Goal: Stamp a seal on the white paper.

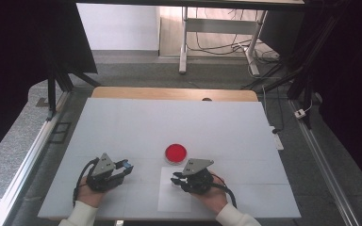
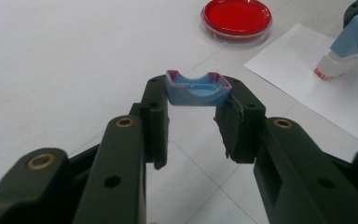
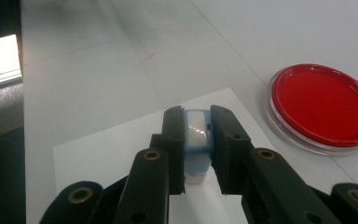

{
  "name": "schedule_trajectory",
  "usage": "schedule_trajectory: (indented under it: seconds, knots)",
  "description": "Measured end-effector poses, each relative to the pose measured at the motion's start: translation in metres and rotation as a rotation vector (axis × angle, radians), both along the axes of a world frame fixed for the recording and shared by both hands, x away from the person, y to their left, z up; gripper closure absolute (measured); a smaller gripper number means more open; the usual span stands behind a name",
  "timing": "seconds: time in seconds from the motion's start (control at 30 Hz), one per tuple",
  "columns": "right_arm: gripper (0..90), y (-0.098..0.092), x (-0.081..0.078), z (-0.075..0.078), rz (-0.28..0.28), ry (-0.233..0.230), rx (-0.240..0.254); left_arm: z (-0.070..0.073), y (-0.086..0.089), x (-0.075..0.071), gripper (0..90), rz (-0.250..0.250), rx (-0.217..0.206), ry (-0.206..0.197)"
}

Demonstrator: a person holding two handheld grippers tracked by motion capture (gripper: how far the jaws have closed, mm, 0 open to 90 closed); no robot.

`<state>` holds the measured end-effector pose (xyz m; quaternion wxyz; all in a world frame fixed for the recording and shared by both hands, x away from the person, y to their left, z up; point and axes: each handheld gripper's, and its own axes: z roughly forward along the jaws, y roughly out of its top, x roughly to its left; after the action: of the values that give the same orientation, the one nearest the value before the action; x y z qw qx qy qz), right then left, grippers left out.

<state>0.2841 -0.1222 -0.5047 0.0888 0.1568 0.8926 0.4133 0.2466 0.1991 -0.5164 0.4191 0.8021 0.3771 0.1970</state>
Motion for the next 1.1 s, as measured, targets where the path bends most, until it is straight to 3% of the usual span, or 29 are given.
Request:
schedule_trajectory:
  seconds: [0.73, 1.1]
  knots:
    - [75.3, -0.0004, 0.0008, -0.0004, 0.004, -0.003, -0.006, 0.0004, -0.0001, -0.0003, 64.2, 0.001, 0.0, -0.002]
    - [75.4, -0.002, 0.0041, -0.0055, 0.003, 0.033, 0.013, 0.0004, -0.0006, -0.0007, 64.2, 0.002, 0.0, -0.002]
